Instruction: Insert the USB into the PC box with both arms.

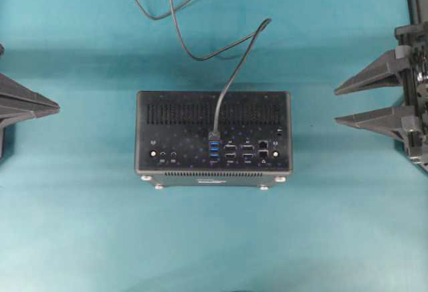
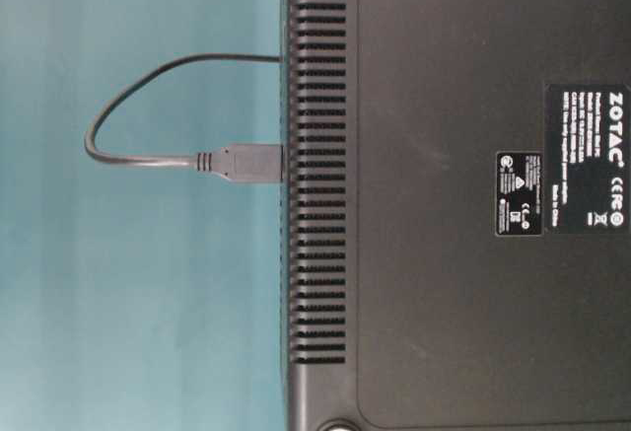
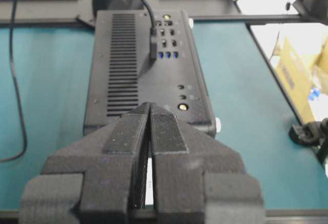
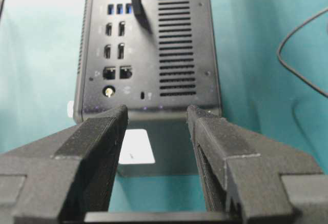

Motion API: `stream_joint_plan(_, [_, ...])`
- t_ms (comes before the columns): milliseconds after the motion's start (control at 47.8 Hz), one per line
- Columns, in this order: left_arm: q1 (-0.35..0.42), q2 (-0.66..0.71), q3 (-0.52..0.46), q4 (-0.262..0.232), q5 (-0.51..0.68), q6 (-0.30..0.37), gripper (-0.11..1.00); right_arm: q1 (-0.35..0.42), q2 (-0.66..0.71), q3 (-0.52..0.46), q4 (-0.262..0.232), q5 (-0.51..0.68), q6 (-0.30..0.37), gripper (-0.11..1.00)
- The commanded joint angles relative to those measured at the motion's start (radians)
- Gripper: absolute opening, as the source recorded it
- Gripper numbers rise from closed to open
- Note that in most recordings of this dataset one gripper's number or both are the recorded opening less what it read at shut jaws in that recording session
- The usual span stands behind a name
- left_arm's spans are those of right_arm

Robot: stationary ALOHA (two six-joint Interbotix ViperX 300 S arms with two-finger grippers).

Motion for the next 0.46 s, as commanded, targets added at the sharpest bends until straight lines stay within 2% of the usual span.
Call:
stream_joint_plan(0, [-0.002, 0.008, -0.014, 0.002, -0.008, -0.002, 0.00, 0.005, 0.002, -0.012, 0.000, -0.008, 0.012, 0.57])
stream_joint_plan(440, [-0.002, 0.003, -0.014, 0.003, -0.003, -0.003, 0.00, 0.005, 0.000, -0.011, -0.002, -0.008, 0.012, 0.57])
